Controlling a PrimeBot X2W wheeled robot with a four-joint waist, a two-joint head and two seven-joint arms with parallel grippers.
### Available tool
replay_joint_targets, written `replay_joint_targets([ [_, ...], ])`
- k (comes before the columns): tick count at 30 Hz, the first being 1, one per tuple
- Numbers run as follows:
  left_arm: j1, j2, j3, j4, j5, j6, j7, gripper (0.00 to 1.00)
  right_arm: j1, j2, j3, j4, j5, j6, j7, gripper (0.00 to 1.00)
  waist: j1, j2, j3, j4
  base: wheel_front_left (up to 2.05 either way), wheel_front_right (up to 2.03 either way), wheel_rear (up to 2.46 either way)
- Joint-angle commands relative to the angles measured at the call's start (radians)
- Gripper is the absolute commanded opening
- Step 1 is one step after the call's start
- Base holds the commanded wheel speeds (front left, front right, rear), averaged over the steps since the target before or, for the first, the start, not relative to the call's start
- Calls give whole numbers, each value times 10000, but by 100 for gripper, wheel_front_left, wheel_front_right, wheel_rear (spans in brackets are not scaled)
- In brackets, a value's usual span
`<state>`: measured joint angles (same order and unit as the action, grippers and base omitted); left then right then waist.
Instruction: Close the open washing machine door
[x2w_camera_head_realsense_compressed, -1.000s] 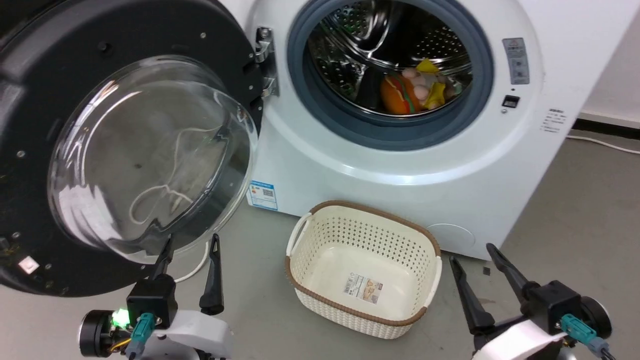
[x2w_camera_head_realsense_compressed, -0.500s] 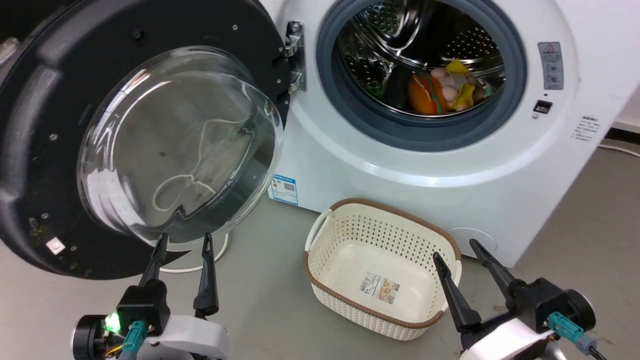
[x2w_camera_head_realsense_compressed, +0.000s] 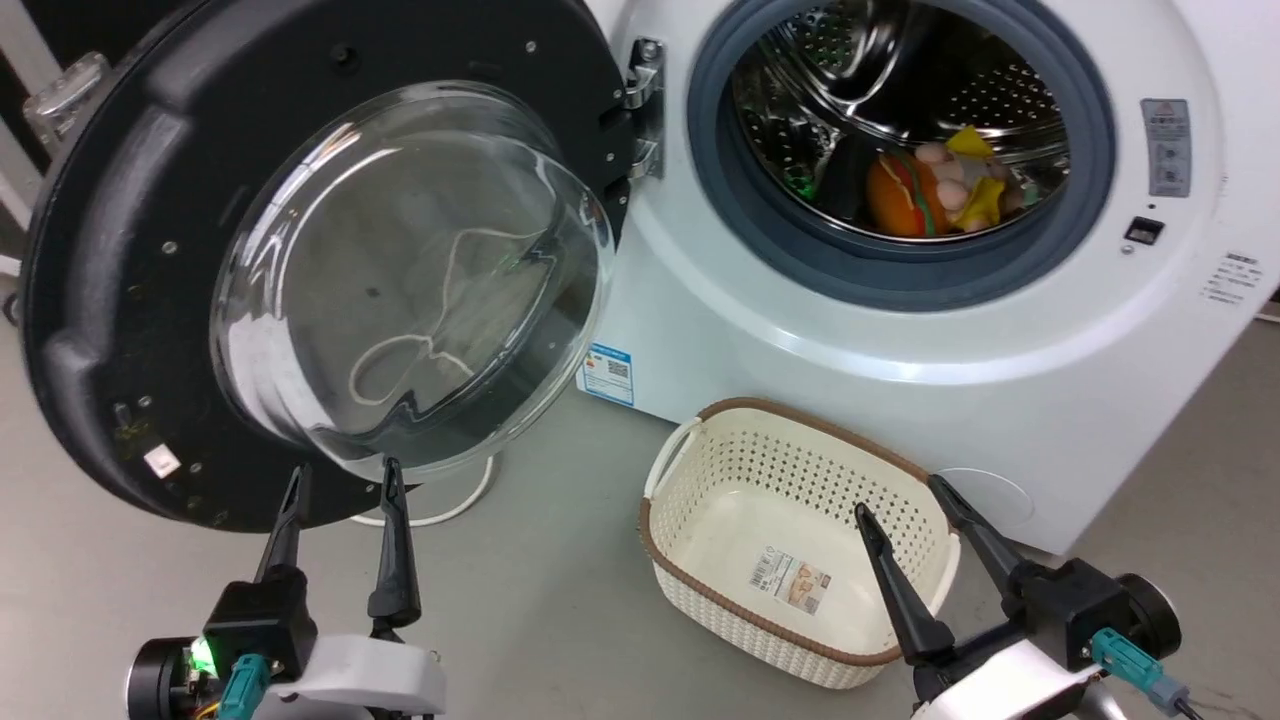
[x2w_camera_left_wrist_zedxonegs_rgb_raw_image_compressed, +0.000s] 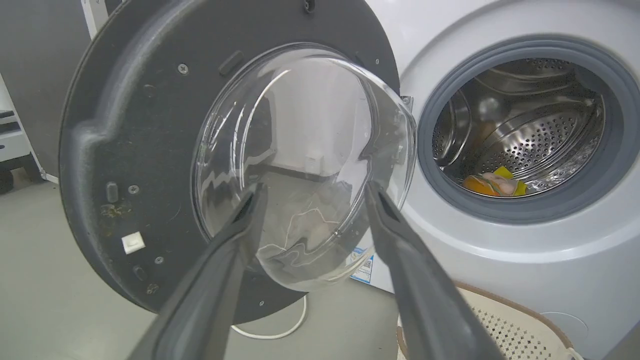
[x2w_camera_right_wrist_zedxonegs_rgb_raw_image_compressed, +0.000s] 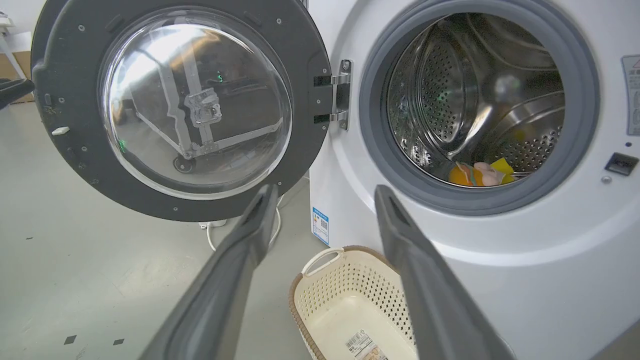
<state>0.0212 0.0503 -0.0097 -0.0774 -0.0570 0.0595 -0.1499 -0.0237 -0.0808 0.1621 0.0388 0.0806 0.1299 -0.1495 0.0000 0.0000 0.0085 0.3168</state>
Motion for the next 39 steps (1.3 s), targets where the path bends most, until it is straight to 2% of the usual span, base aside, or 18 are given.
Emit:
replay_joint_targets([
  [1, 121, 1, 47, -90, -126, -72, -113, 0, -4, -60, 29, 18, 63, 5, -118, 100, 0, 0, 36, 106, 0, 0, 0],
  [6, -6, 0, 318, -306, -489, -263, -197, 0, 32, -89, 9, -44, 49, 5, -202, 100, 0, 0, 153, 278, 0, 0, 0],
  [7, -62, 0, 437, -381, -700, -296, -218, 0, 51, -85, -30, -64, 51, 5, -223, 100, 0, 0, 189, 321, 0, 0, 0],
  [8, -218, 0, 738, -482, -1412, -340, -259, 0, 100, -74, -136, -112, 74, 5, -265, 100, 0, 0, 283, 409, 0, 0, 0],
  [9, -218, 0, 738, -482, -1412, -340, -259, 0, 100, -74, -136, -112, 74, 5, -265, 100, 0, 0, 283, 409, 0, 0, 0],
  [10, -461, 0, 1096, -511, -1984, -506, -301, 0, 143, -86, -225, -172, 66, 5, -306, 100, 0, 0, 407, 502, 0, 0, 0],
  [14, -1013, 22, 1754, -426, -2412, -856, -364, 0, 213, -154, -326, -291, 33, 6, -369, 100, 0, 0, 629, 646, 0, 0, 0],
  [21, -2916, 994, 3384, 395, -3996, -1138, -260, 0, 142, -410, -371, -590, 0, 6, -515, 100, 0, 0, 1384, 685, 0, 0, 0],
  [28, -5001, 2553, 4626, 2633, -5864, -915, 1179, 0, -136, -687, -173, -665, 99, 6, -661, 100, 0, 0, 1958, 602, 0, 0, 0],
  [31, -5731, 3042, 5102, 3710, -6824, -694, 2124, 0, -253, -742, -94, -683, 153, 7, -724, 100, 0, 0, 2112, 535, 0, 0, 0],
  [36, -6733, 3476, 5714, 5358, -8750, -162, 4521, 0, -381, -898, -3, -687, 263, 7, -828, 100, 0, 0, 2316, 511, 0, 0, 0],
  [39, -7064, 3656, 5878, 5899, -9644, -45, 5845, 0, -418, -941, 55, -691, 297, 7, -891, 100, 0, 0, 2407, 533, 0, 0, 0],
])
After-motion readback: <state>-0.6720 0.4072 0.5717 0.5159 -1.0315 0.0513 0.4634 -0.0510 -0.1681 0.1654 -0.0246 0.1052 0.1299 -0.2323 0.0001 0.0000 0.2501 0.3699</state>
